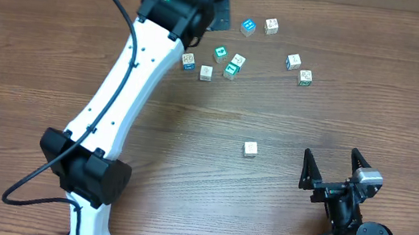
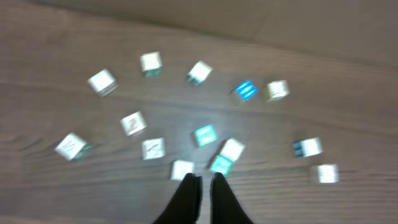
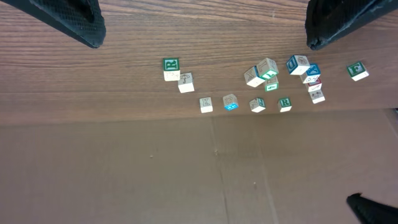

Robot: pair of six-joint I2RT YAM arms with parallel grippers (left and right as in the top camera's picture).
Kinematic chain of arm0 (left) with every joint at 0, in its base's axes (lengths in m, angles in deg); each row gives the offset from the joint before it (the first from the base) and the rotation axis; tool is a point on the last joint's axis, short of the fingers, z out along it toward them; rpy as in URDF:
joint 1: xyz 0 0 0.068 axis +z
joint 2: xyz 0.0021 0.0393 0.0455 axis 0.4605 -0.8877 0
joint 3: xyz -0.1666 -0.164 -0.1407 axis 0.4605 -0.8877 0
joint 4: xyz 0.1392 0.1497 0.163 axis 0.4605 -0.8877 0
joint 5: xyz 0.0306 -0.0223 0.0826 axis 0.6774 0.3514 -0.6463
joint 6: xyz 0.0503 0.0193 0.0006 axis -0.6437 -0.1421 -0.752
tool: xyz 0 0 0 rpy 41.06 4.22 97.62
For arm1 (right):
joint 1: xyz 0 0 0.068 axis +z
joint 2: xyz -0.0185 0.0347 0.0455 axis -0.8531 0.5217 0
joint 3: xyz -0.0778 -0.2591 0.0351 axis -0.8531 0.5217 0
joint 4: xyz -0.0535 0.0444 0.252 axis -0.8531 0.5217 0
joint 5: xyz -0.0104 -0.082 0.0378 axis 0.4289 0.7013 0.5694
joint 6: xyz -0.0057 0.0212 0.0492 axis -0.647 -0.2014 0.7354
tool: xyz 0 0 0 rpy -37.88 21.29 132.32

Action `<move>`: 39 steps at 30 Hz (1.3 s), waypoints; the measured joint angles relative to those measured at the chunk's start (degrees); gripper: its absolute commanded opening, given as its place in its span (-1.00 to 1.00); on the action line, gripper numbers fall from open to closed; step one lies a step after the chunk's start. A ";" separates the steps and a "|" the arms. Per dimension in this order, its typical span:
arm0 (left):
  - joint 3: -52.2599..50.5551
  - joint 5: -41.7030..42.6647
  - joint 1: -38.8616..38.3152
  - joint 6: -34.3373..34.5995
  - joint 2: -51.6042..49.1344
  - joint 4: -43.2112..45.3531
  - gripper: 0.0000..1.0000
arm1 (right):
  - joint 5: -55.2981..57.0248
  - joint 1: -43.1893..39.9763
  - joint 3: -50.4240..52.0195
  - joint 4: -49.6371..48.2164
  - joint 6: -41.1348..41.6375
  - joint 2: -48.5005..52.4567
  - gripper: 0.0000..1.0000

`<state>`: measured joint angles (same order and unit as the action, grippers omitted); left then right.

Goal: Form a horizontal line
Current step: 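Swing the left gripper over the leftmost blocks of the arc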

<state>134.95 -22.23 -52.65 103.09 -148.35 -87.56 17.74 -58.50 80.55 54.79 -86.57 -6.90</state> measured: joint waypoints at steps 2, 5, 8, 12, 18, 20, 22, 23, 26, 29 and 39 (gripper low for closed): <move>-0.22 0.44 0.90 -0.37 -0.02 -2.34 -0.30 | 0.00 0.00 0.00 0.00 0.02 0.00 1.00; -0.74 0.72 1.11 -0.48 -0.02 -4.28 -0.15 | 0.02 0.00 0.00 0.00 0.00 0.00 1.00; -2.27 0.87 1.05 -0.50 -0.02 -4.74 -0.10 | 0.02 0.00 0.00 0.00 0.02 0.00 1.00; -4.76 1.03 0.96 -1.05 -0.02 -4.79 0.33 | 0.00 0.00 0.00 0.00 0.02 0.00 1.00; -8.37 1.01 0.96 -0.92 -0.02 -2.89 0.36 | 0.04 0.00 0.00 -0.02 0.00 0.00 1.00; -9.42 0.87 0.96 -1.03 -0.02 -2.01 0.46 | 0.02 0.00 0.00 0.00 0.00 0.00 1.00; -10.34 0.79 0.96 -0.98 -0.02 -1.18 0.47 | 0.00 0.00 0.00 -0.02 0.00 0.00 1.00; -10.80 0.72 0.96 -0.96 -0.02 -0.59 0.47 | 0.02 0.00 0.00 0.00 0.00 0.00 1.00; -11.78 0.26 0.96 -0.94 -0.02 0.52 0.42 | 0.02 0.00 0.00 0.00 0.02 0.00 1.00; -12.52 -0.63 0.96 -1.03 -0.02 0.72 0.37 | 0.00 0.00 0.00 0.04 0.04 0.00 1.00; -12.57 -2.93 0.98 -1.03 -0.02 1.38 0.40 | 0.02 0.00 0.00 0.00 0.02 0.00 1.00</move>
<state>122.38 -25.16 -51.67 102.06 -148.38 -86.18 17.77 -58.50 80.55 54.79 -86.55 -6.90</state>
